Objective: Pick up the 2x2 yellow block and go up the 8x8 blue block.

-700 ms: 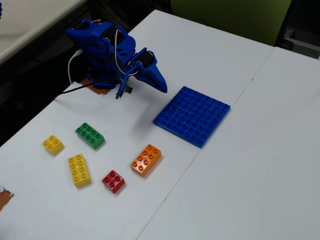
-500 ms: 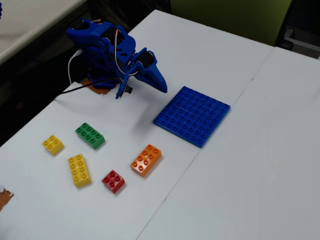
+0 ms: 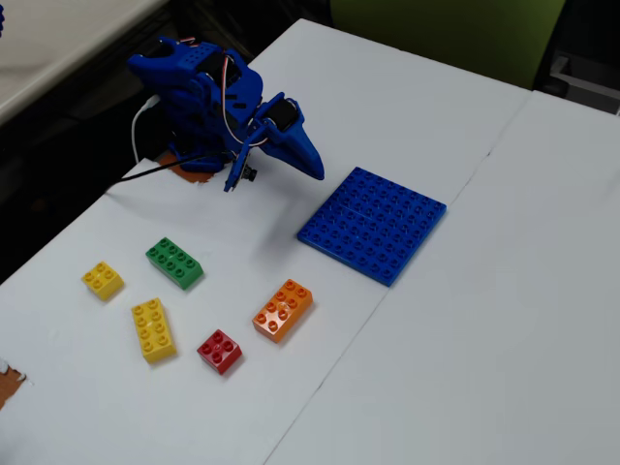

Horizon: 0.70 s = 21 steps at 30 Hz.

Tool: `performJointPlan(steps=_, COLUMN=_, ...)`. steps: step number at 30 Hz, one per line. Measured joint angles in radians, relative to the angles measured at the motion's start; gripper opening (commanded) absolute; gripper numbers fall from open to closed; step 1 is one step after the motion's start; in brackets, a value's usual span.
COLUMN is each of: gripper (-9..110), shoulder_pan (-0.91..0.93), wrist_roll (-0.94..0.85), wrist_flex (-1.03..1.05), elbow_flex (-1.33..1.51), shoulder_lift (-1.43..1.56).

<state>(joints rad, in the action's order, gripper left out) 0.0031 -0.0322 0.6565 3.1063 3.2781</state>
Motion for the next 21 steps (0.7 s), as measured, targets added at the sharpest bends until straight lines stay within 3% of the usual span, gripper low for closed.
performJointPlan(steps=21, gripper=0, shoulder_pan=0.006, wrist_roll=0.012, wrist_flex=0.000, elbow_flex=0.000, shoulder_lift=0.000)
